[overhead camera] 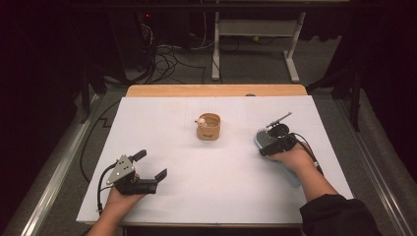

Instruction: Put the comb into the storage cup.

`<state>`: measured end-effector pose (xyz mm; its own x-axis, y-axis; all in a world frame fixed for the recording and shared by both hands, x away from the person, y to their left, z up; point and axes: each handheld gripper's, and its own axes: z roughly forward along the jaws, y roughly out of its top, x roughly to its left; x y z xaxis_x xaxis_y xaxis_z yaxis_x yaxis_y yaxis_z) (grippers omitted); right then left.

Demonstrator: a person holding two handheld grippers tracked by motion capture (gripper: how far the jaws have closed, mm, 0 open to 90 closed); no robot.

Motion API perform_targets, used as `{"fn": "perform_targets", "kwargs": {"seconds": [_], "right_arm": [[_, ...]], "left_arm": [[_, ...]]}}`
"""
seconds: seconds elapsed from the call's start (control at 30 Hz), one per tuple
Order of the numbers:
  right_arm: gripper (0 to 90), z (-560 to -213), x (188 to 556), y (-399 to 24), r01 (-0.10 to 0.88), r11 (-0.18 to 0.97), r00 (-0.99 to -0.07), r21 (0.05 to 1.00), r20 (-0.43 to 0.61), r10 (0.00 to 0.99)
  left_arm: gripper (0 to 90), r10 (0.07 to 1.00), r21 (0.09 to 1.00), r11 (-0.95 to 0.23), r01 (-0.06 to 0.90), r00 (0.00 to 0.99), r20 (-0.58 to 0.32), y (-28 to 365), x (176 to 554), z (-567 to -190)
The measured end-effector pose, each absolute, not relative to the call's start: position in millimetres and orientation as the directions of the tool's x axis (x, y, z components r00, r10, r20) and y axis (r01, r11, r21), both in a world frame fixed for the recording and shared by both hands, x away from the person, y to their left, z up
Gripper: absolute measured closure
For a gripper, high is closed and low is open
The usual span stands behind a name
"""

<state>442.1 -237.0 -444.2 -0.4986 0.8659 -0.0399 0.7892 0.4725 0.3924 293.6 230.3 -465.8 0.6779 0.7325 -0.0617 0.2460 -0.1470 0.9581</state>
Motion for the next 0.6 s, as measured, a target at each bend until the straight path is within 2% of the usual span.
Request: {"fn": "perform_targets", "kwargs": {"seconds": [0.6], "right_arm": [[20.6, -433, 437, -242, 0.781, 0.47, -0.493, 0.411, -0.054, 0.868]], "left_arm": [[0.1, 0.733, 0.958, -0.148, 0.245, 0.678, -0.06, 230, 294, -466]]}}
